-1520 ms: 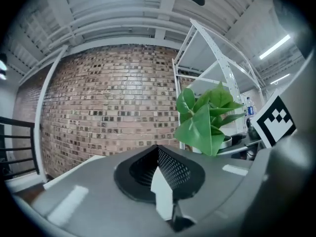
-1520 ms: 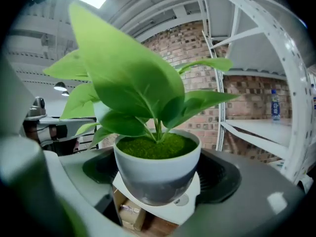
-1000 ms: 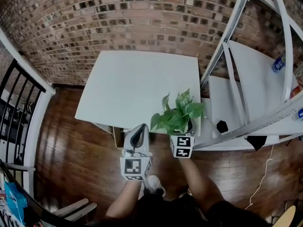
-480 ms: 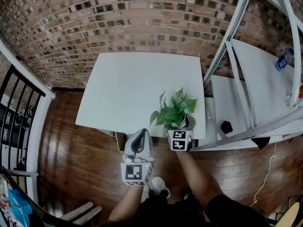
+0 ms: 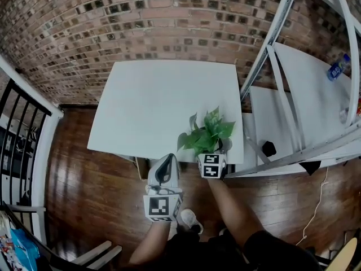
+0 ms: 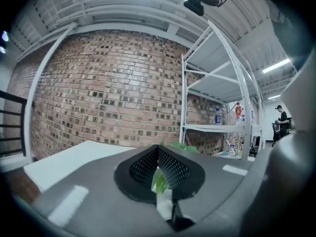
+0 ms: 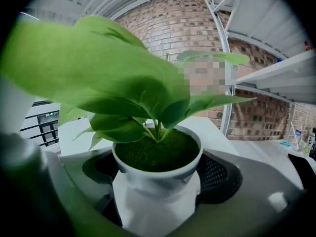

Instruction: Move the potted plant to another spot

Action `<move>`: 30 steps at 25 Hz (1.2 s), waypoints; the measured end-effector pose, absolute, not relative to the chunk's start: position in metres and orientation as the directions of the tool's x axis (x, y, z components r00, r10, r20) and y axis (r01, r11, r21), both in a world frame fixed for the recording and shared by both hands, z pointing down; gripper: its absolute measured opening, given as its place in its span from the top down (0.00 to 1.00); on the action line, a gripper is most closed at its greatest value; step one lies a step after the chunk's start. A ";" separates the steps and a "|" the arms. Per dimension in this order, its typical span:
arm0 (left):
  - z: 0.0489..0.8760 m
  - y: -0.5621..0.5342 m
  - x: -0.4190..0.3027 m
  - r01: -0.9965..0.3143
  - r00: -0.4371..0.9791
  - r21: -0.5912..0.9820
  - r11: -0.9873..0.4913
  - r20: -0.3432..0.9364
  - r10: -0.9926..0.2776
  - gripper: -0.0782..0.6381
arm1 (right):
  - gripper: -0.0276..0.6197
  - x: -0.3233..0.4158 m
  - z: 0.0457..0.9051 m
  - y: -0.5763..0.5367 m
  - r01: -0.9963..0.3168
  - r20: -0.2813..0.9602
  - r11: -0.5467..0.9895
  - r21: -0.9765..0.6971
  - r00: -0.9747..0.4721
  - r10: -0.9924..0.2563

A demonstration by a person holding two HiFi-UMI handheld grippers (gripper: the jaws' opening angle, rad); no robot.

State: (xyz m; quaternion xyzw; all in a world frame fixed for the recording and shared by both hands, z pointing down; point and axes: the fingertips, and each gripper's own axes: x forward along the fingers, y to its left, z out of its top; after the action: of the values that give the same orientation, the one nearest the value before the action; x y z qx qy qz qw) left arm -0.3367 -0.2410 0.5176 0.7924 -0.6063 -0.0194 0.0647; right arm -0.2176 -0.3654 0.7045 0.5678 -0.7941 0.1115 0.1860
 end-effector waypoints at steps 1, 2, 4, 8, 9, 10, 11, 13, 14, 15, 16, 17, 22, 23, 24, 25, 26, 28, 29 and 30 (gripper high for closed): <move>0.517 -0.241 -0.335 -0.957 0.267 0.131 -0.259 0.048 -0.963 0.87 | 0.23 -0.216 0.707 -0.365 -0.944 0.423 0.329 0.032 -0.286 -0.860; 0.516 -0.240 -0.333 -0.956 0.271 0.134 -0.262 0.049 -0.961 0.87 | 0.23 -0.215 0.709 -0.364 -0.943 0.423 0.330 0.032 -0.286 -0.860; 0.518 -0.239 -0.330 -0.955 0.274 0.130 -0.265 0.052 -0.960 0.87 | 0.23 -0.215 0.712 -0.364 -0.941 0.425 0.338 0.026 -0.296 -0.856; 0.515 -0.235 -0.324 -0.955 0.277 0.132 -0.267 0.061 -0.959 0.87 | 0.12 -0.216 0.714 -0.360 -0.934 0.442 0.356 -0.011 -0.324 -0.836; 0.515 -0.234 -0.323 -0.955 0.277 0.130 -0.267 0.062 -0.959 0.87 | 0.09 -0.214 0.715 -0.358 -0.934 0.451 0.356 -0.011 -0.323 -0.832; 0.513 -0.234 -0.323 -0.956 0.274 0.129 -0.265 0.059 -0.960 0.87 | 0.09 -0.212 0.716 -0.355 -0.935 0.455 0.356 -0.010 -0.321 -0.830; 0.512 -0.233 -0.323 -0.956 0.270 0.131 -0.261 0.056 -0.961 0.87 | 0.09 -0.210 0.715 -0.350 -0.935 0.457 0.354 -0.008 -0.318 -0.831; 0.511 -0.229 -0.323 -0.958 0.263 0.132 -0.254 0.057 -0.963 0.87 | 0.09 -0.203 0.710 -0.334 -0.937 0.457 0.349 -0.006 -0.312 -0.833; 0.513 -0.226 -0.322 -0.959 0.261 0.131 -0.252 0.059 -0.964 0.87 | 0.09 -0.197 0.706 -0.323 -0.938 0.456 0.347 0.001 -0.308 -0.835; 0.514 -0.224 -0.320 -0.959 0.260 0.130 -0.250 0.060 -0.964 0.87 | 0.09 -0.192 0.700 -0.312 -0.938 0.454 0.346 0.010 -0.304 -0.838; 0.514 -0.222 -0.318 -0.960 0.259 0.130 -0.250 0.060 -0.964 0.87 | 0.11 -0.186 0.693 -0.300 -0.937 0.448 0.349 0.017 -0.304 -0.840; 0.512 -0.220 -0.315 -0.960 0.259 0.129 -0.250 0.060 -0.964 0.87 | 0.15 -0.182 0.683 -0.287 -0.934 0.442 0.356 0.019 -0.311 -0.842; 0.508 -0.207 -0.297 -0.960 0.256 0.131 -0.246 0.063 -0.965 0.87 | 0.54 -0.162 0.616 -0.232 -0.922 0.359 0.385 0.042 -0.345 -0.867; 0.507 -0.204 -0.293 -0.960 0.256 0.129 -0.247 0.063 -0.965 0.87 | 0.62 -0.157 0.601 -0.227 -0.923 0.336 0.382 0.048 -0.345 -0.877; 0.505 -0.203 -0.288 -0.960 0.257 0.127 -0.248 0.062 -0.964 0.87 | 0.68 -0.153 0.587 -0.224 -0.924 0.311 0.378 0.053 -0.344 -0.886; 0.502 -0.201 -0.284 -0.960 0.258 0.126 -0.249 0.060 -0.964 0.87 | 0.75 -0.149 0.574 -0.222 -0.926 0.289 0.374 0.057 -0.344 -0.894; 0.500 -0.198 -0.279 -0.960 0.259 0.125 -0.251 0.058 -0.964 0.87 | 0.81 -0.146 0.562 -0.221 -0.927 0.269 0.371 0.059 -0.343 -0.900; 0.494 -0.192 -0.269 -0.959 0.264 0.125 -0.256 0.055 -0.963 0.87 | 0.94 -0.141 0.540 -0.217 -0.928 0.238 0.369 0.058 -0.346 -0.908; 0.492 -0.189 -0.264 -0.958 0.267 0.125 -0.259 0.052 -0.962 0.87 | 0.95 -0.140 0.529 -0.216 -0.927 0.225 0.370 0.055 -0.350 -0.909; 0.489 -0.187 -0.259 -0.957 0.270 0.124 -0.263 0.048 -0.962 0.87 | 0.95 -0.139 0.519 -0.215 -0.926 0.213 0.373 0.052 -0.355 -0.911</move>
State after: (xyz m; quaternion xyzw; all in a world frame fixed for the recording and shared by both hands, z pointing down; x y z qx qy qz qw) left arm -0.2592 -0.1868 0.4889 0.7943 -0.6038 -0.0187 0.0640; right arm -0.1393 -0.2146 0.5190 0.5586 -0.8221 0.0383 0.1033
